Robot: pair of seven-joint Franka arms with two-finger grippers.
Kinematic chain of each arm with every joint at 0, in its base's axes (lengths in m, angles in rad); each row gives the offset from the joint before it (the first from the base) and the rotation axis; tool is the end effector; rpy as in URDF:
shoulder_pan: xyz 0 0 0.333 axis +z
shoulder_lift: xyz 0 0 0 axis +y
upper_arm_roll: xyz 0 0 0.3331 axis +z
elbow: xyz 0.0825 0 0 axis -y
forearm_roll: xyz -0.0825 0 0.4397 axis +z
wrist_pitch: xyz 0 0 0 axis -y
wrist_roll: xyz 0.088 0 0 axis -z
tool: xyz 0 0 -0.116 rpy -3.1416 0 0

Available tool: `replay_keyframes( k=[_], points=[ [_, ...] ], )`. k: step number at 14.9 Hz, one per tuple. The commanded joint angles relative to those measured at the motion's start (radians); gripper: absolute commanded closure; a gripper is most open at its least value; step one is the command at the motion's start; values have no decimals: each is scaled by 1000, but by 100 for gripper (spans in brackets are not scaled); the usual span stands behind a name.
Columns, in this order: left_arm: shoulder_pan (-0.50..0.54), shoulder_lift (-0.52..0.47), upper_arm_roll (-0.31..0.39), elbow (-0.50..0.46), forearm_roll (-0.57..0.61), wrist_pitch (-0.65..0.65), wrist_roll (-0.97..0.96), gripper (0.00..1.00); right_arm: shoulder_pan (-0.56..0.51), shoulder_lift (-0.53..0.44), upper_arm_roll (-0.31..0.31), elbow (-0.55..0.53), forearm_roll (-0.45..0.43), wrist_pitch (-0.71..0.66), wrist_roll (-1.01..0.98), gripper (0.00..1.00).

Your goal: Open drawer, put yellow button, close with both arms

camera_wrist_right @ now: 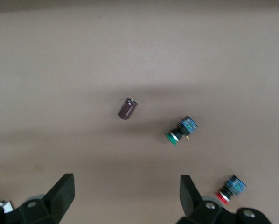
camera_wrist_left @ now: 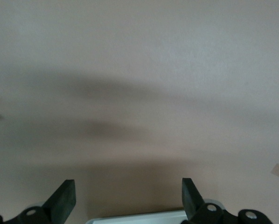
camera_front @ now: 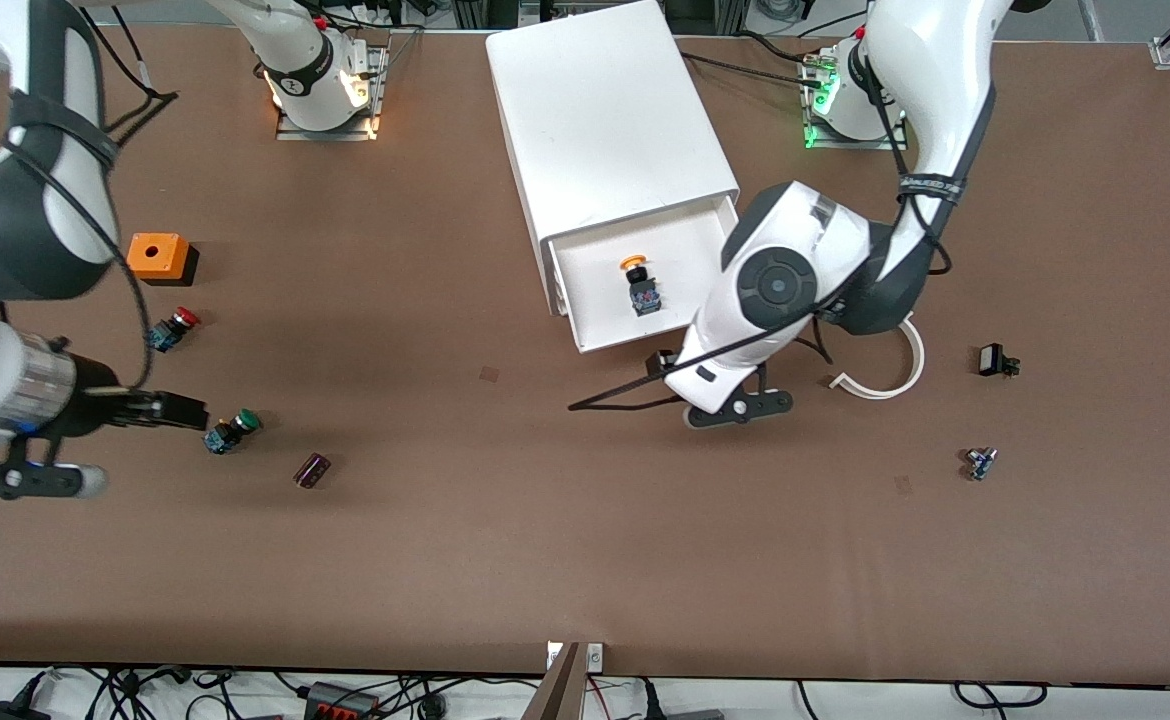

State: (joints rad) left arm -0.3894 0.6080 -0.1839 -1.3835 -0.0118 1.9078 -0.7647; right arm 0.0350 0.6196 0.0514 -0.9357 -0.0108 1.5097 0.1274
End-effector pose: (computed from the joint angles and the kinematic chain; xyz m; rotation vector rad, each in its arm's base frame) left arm 0.6607 -0.3973 0.3383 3.0699 0.3455 -0.2019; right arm 0.7797 0.0530 0.5261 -3.1254 0.0786 0.0730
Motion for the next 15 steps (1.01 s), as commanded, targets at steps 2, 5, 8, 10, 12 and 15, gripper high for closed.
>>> replay_keyframes(
  k=[2,5,8,10,12,15],
  points=[
    [-2,-22,-52,-54,-14,7,-50,0,-61,-72,18,-20,-15,-80,-35,0],
    [0,-53,-83,-116,-78,4,-50,0,-87,-208,16,-179,-18,-56,-119,0],
    [-2,-114,-89,-202,-129,4,-48,0,-96,-351,11,-357,-26,6,-129,0],
    [1,-129,-121,-236,-129,4,-51,0,-98,-400,11,-422,-34,7,-126,0],
    [0,-146,-126,-265,-129,4,-54,0,-98,-441,11,-483,-35,23,-129,0],
    [1,-162,-152,-293,-135,1,-54,0,-96,-515,11,-596,-35,69,-129,0]
  ],
)
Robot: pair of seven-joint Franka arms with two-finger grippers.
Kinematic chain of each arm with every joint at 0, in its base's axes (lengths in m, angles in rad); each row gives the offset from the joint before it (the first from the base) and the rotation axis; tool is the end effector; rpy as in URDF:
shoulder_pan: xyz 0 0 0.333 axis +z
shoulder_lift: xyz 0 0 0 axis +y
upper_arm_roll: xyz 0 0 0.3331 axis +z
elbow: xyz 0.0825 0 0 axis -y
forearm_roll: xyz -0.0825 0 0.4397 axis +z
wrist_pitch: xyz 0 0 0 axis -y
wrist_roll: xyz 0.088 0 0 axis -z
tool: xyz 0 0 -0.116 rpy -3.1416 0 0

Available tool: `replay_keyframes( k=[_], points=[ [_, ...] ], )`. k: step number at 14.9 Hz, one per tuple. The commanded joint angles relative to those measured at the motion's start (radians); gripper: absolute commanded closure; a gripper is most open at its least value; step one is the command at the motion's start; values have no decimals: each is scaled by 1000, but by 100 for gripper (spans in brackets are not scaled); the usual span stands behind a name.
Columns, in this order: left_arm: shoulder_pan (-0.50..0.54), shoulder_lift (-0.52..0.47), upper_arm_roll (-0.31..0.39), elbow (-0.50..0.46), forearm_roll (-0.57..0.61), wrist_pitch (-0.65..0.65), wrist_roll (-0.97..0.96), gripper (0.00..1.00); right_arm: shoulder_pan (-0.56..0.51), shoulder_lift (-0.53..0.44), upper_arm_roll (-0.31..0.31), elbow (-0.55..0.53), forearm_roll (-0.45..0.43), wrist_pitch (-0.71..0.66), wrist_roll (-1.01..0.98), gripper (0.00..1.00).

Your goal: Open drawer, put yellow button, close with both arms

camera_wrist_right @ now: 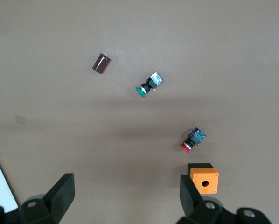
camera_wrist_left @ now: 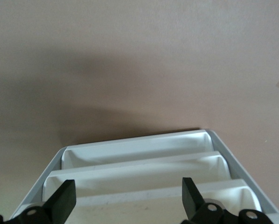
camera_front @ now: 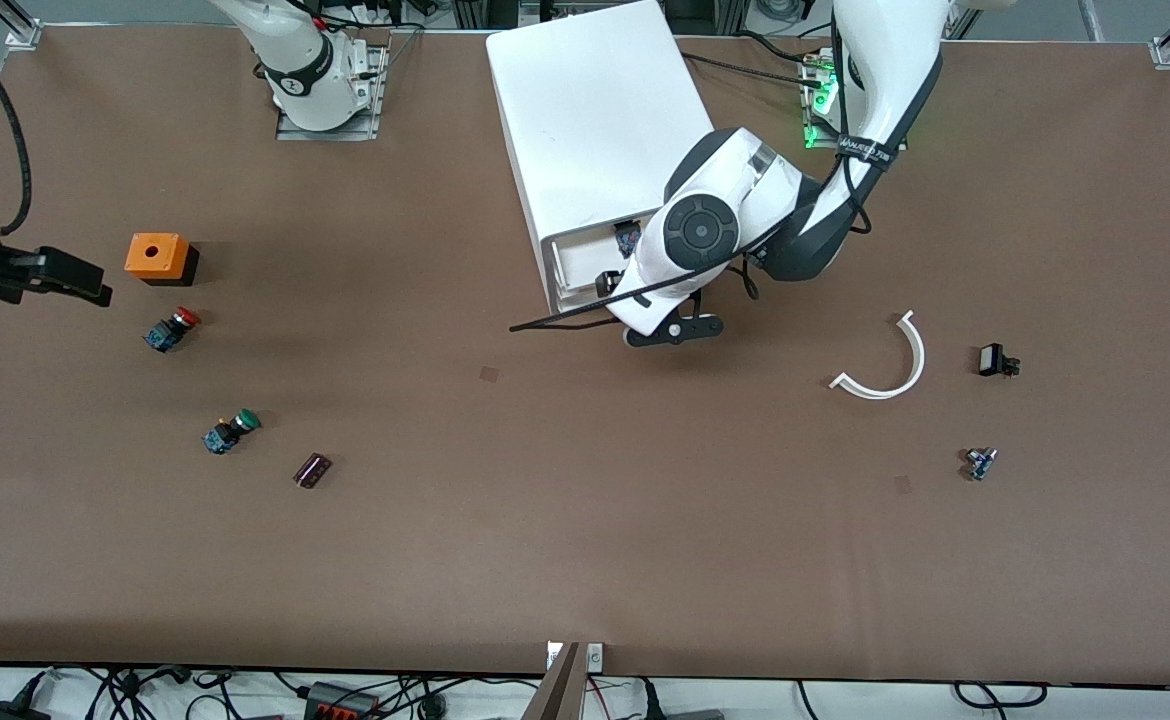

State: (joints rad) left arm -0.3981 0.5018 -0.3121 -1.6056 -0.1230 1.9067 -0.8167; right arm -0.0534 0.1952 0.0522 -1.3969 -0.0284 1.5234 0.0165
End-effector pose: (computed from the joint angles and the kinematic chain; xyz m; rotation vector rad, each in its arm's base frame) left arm 0.5523 -0.4567 0.3172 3.0257 0.2742 -0.4767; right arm 0.6666 -0.0075 0.5953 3.1209 -0.0292 -0.1066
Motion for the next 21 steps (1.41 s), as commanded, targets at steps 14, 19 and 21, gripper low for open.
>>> replay_keyframes(
  k=[14,19,21],
  points=[
    [42,-75,-64,-79,-35,-55,-25,0,-11,-224,11,-320,-18,103,-42,0],
    [136,-89,-58,8,129,-125,-18,0,-13,-227,5,-327,-8,112,-56,0],
    [171,-89,-56,65,222,-202,57,0,-11,-230,5,-327,-10,113,-56,0]
  ],
)
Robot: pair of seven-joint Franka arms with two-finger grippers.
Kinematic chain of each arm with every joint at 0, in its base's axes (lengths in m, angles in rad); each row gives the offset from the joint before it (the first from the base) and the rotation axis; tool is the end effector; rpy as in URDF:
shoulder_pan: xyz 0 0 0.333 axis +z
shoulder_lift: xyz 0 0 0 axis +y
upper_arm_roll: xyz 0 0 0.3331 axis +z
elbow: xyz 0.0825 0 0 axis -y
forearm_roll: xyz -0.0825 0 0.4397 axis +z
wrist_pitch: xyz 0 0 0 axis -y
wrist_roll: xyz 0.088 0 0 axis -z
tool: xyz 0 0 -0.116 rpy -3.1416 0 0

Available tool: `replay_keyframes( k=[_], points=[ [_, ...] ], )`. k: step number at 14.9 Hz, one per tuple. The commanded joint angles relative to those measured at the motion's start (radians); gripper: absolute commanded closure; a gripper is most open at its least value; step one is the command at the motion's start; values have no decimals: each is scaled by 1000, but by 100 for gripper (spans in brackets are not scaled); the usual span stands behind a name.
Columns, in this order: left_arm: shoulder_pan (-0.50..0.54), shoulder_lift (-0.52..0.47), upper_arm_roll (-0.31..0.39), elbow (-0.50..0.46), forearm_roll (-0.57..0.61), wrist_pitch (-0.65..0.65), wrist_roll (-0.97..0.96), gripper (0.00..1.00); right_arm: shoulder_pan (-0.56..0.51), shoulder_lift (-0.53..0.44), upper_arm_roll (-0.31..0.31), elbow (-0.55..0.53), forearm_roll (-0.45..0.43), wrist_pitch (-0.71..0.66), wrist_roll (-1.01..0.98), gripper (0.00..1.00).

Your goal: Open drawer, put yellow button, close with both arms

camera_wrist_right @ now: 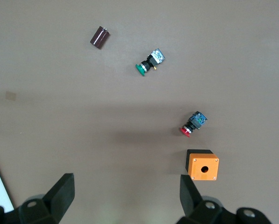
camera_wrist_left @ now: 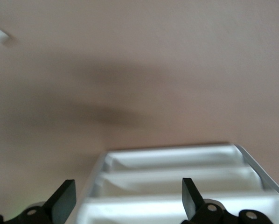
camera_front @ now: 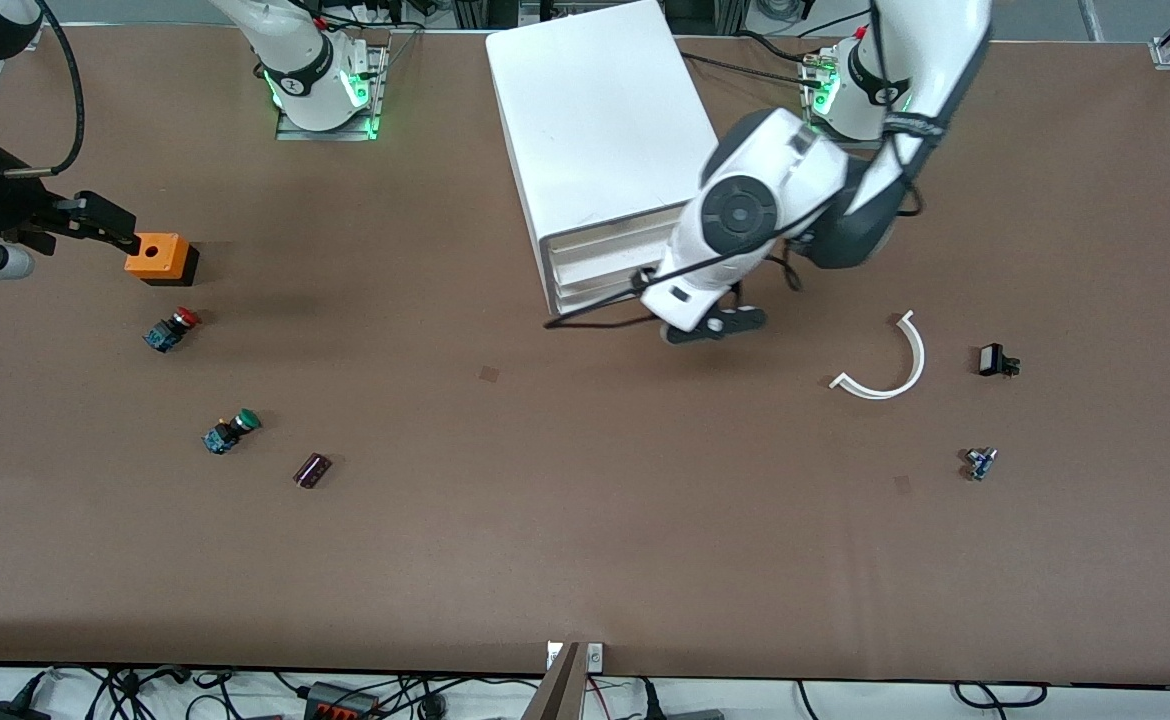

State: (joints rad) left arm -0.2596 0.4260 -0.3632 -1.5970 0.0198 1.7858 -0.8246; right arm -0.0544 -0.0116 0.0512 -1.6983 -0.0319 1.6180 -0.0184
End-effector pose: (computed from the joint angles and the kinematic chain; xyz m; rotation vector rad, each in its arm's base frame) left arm 0.5861 -0.3863 0.3677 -3.0613 -0.3223 0.3772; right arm 0.6047 -0.0054 0.5764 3.1080 0.0276 -0.1074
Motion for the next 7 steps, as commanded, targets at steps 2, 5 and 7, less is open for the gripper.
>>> replay_keyframes(
  k=[2,5,7],
  points=[
    [92,-25,0,101,95,-170,200,0,-10,-25,4,-29,-6,19,-21,0],
    [210,-61,-14,158,95,-281,342,0,-8,-28,6,-32,-6,20,-18,0],
    [250,-104,1,166,92,-293,474,0,-8,-30,6,-32,-6,20,-20,0]
  ],
)
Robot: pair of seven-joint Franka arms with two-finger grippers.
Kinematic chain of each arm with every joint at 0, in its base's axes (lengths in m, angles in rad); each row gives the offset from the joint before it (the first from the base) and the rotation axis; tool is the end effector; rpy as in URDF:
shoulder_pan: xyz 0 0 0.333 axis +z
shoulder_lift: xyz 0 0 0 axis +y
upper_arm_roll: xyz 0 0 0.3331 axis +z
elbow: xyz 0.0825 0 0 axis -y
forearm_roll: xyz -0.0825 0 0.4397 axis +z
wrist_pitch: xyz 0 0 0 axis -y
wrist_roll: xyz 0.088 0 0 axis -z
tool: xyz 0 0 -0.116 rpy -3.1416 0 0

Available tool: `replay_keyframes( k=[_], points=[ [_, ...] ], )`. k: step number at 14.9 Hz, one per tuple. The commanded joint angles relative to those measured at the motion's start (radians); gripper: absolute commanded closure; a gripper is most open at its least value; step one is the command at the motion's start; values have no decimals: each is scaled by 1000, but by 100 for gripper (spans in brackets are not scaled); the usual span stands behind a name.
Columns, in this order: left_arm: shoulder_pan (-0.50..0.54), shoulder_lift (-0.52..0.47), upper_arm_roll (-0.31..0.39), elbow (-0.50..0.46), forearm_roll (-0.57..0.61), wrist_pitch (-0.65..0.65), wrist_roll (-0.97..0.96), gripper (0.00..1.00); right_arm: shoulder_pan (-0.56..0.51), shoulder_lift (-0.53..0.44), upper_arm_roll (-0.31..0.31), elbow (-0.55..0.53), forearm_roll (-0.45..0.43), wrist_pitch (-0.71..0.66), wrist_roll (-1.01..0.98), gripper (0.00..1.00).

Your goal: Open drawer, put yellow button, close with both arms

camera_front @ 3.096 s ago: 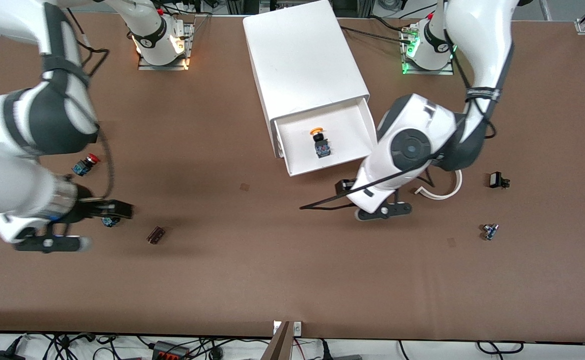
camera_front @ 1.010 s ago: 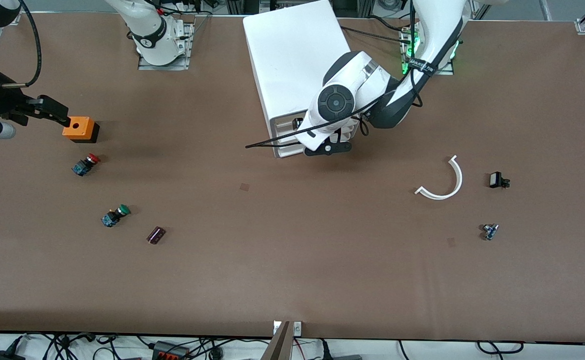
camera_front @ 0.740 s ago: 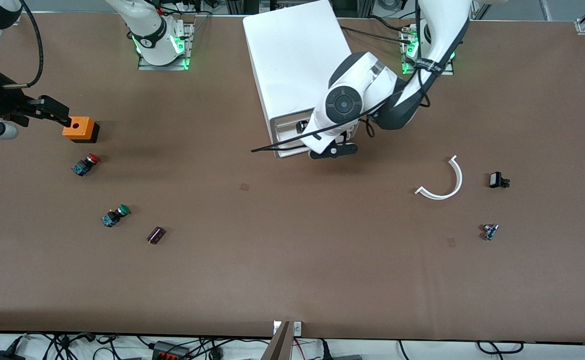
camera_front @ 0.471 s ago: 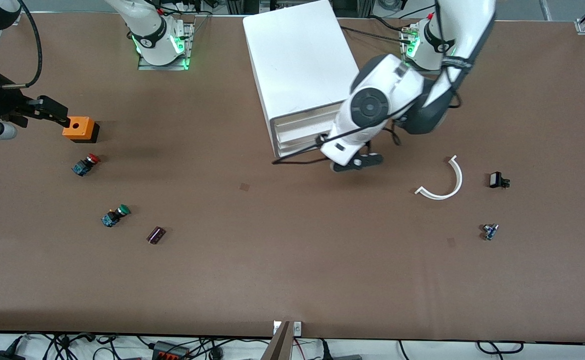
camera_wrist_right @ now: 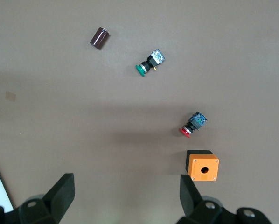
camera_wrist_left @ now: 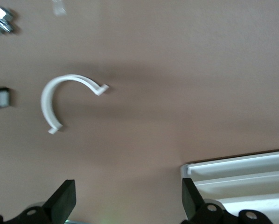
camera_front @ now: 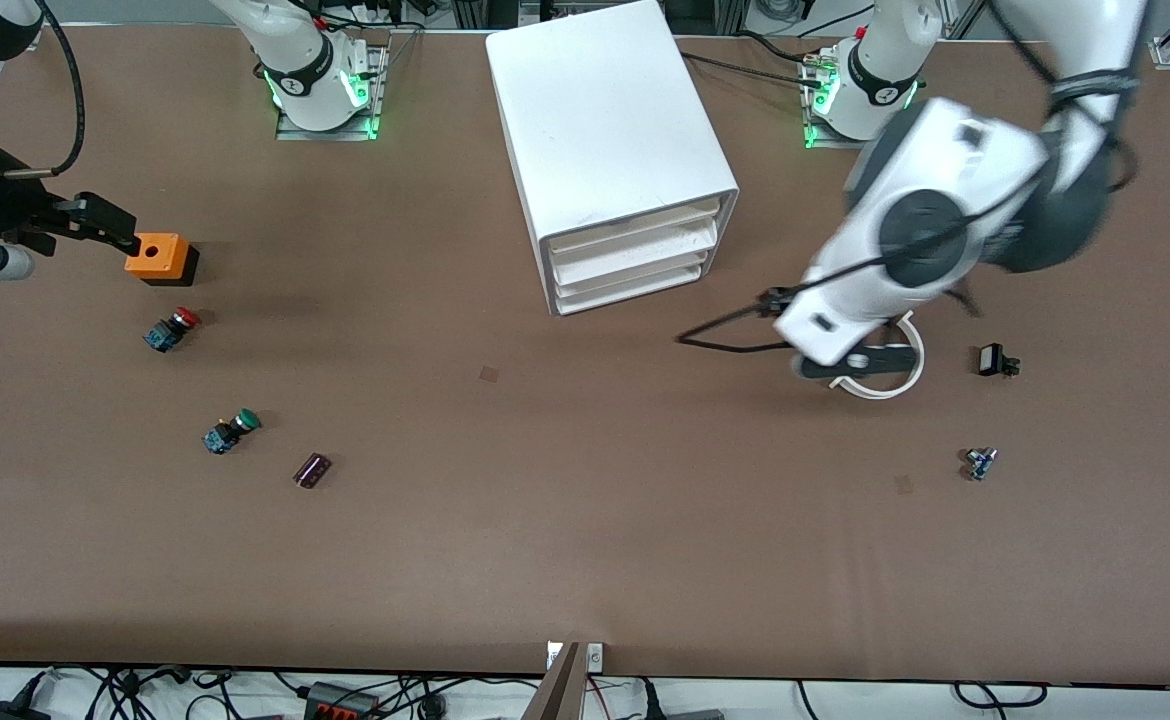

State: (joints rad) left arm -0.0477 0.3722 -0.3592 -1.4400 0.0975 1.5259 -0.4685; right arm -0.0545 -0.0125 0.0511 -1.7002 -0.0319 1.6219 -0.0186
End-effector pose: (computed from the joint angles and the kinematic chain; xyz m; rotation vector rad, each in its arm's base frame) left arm 0.6539 -0.2333 0.4653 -3.0348 -0.0892 0.3847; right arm 0.6048 -0.0055 0.5763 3.1081 0.0277 -0.1029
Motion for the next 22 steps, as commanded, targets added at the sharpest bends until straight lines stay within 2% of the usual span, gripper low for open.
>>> replay_keyframes(
  k=[1,5,7,9,13,15,18,22],
  points=[
    [57,-74,11,6,13,-33,182,0,-8,-27,6,-30,-6,18,-18,0],
    [57,-183,161,-45,-13,-10,413,0,-8,-20,6,-29,-6,33,-18,0],
    [48,-255,239,-118,-80,42,482,0,-8,-18,6,-26,-8,32,-18,0],
    [35,-320,285,-209,-104,120,514,0,-8,-20,6,-19,-8,32,-18,0],
    [37,-407,315,-370,-111,353,479,0,-11,-17,4,-18,-10,32,-18,0],
    [37,-423,327,-378,-111,359,470,0,-13,-17,4,-18,-10,30,-20,0],
    [37,-464,327,-405,-110,295,478,0,-13,-24,3,-18,-11,24,-24,0],
    [39,-444,316,-369,-108,241,479,0,-11,-24,-7,-18,-10,24,-23,0]
  ],
)
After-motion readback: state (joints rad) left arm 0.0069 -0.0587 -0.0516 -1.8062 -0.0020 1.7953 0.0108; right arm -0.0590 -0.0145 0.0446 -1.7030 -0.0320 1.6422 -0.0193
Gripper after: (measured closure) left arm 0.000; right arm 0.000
